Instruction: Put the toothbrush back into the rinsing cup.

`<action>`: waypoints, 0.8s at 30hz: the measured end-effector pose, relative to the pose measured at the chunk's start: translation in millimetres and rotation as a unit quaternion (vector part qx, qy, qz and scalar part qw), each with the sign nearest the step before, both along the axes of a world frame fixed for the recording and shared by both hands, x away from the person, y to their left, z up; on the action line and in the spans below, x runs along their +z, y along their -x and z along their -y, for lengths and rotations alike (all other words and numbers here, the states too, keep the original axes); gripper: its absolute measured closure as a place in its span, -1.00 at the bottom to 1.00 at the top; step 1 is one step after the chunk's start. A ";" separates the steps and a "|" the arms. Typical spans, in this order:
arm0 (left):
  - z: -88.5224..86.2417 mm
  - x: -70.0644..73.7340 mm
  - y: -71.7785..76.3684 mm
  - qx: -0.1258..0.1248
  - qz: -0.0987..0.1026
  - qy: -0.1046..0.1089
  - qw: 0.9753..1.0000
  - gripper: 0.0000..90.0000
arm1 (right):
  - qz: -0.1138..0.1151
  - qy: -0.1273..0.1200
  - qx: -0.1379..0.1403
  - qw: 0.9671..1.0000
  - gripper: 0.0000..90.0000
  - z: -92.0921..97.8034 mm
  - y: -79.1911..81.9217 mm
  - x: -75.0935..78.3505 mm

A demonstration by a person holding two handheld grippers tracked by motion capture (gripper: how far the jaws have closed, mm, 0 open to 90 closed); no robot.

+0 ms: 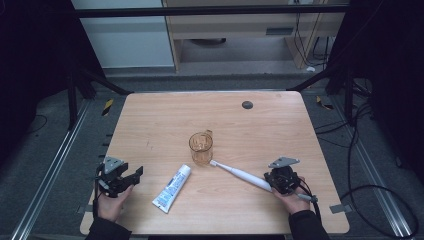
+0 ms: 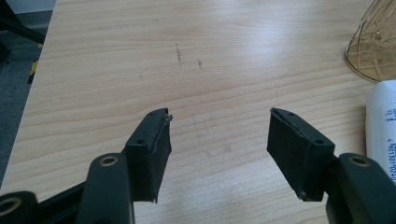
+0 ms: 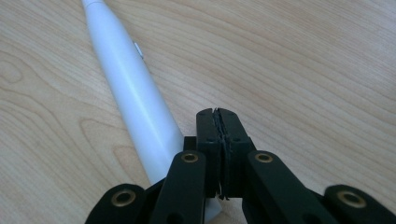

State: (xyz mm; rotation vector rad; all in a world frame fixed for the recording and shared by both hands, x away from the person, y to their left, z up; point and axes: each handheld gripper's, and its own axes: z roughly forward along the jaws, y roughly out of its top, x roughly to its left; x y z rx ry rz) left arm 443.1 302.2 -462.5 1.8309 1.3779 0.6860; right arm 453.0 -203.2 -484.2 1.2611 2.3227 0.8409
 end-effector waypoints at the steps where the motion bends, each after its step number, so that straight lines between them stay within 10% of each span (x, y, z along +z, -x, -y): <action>1: 0.0 0.0 0.0 0.000 0.000 0.000 1.000 -0.15 | 0.000 0.000 0.000 1.000 0.96 0.0 0.0 0.0; 24: 0.3 0.4 0.2 0.000 0.000 0.001 1.000 -0.14 | -0.007 -0.008 0.004 1.000 0.96 3.6 19.8 1.0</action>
